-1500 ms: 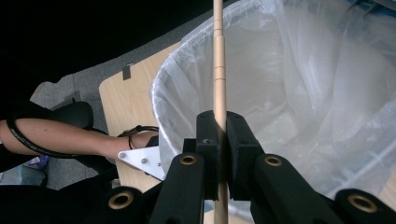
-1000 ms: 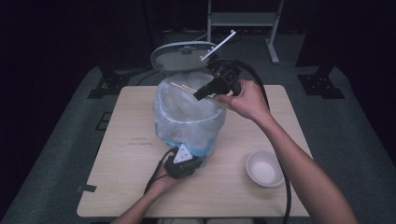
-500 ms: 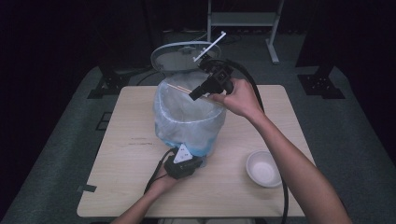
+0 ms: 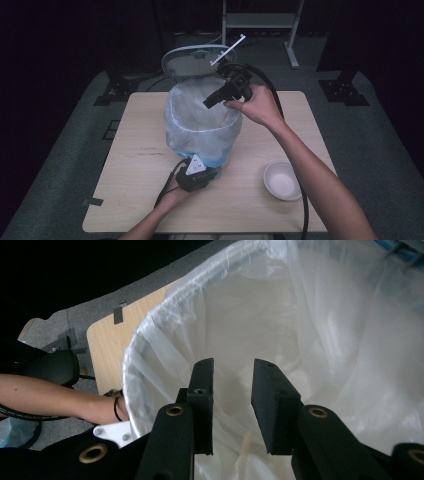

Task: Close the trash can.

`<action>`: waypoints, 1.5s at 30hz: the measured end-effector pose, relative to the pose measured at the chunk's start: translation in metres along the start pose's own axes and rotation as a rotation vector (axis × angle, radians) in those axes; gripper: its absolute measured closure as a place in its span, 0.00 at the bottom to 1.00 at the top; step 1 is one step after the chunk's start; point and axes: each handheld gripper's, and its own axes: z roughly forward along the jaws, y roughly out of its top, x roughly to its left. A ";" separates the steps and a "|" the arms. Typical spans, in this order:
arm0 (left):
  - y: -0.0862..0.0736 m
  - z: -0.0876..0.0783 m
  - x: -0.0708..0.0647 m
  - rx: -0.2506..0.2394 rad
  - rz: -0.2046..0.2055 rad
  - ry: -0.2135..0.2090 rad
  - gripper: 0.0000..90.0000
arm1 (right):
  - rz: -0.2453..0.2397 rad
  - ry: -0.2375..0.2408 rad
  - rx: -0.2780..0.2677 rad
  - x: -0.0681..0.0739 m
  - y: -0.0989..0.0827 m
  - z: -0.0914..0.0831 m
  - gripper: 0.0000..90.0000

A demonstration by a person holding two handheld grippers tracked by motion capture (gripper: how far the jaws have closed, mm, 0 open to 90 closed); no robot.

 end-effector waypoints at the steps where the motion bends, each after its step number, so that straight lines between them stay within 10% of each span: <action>1: 0.000 0.000 0.000 0.000 0.000 0.000 0.78 | -0.001 -0.004 -0.003 0.000 -0.002 -0.002 0.77; 45: 0.000 0.000 0.000 -0.001 -0.001 -0.001 0.77 | 0.052 -0.047 -0.170 -0.007 -0.119 -0.089 0.66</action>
